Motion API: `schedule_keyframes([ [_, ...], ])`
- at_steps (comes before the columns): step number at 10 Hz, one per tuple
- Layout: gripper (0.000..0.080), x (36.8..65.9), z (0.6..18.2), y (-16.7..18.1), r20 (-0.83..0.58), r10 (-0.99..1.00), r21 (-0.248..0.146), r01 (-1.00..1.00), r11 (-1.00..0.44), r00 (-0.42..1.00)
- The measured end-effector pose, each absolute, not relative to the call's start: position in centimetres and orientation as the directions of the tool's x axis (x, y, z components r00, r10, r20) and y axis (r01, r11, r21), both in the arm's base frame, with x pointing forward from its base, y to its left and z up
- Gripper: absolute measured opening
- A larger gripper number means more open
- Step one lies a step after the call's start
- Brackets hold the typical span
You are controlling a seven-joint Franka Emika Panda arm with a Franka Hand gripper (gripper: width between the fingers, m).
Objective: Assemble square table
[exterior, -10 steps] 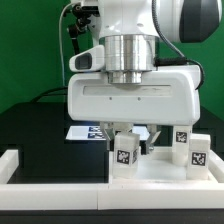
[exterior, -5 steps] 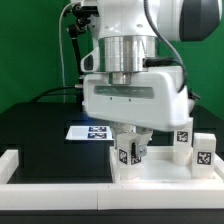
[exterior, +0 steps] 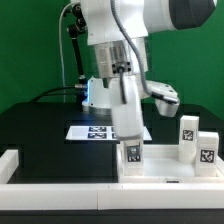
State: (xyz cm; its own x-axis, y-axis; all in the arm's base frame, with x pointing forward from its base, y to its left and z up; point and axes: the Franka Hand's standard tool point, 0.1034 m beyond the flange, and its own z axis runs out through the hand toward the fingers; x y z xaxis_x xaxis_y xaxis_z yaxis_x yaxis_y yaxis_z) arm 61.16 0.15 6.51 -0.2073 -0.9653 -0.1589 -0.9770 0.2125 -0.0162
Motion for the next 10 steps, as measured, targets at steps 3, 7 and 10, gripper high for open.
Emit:
schedule_keyframes([
  [3, 0.0496, 61.1, 6.4, 0.2, -0.153, -0.975, -0.021, -0.986, 0.164, -0.159],
  [7, 0.0647, 61.1, 6.3, 1.2, -0.057, -0.909, -0.069, -0.91, -0.41, 0.414],
  [10, 0.0649, 61.1, 6.3, 1.1, -0.022, -0.757, -0.076, -0.756, -0.65, 0.653],
])
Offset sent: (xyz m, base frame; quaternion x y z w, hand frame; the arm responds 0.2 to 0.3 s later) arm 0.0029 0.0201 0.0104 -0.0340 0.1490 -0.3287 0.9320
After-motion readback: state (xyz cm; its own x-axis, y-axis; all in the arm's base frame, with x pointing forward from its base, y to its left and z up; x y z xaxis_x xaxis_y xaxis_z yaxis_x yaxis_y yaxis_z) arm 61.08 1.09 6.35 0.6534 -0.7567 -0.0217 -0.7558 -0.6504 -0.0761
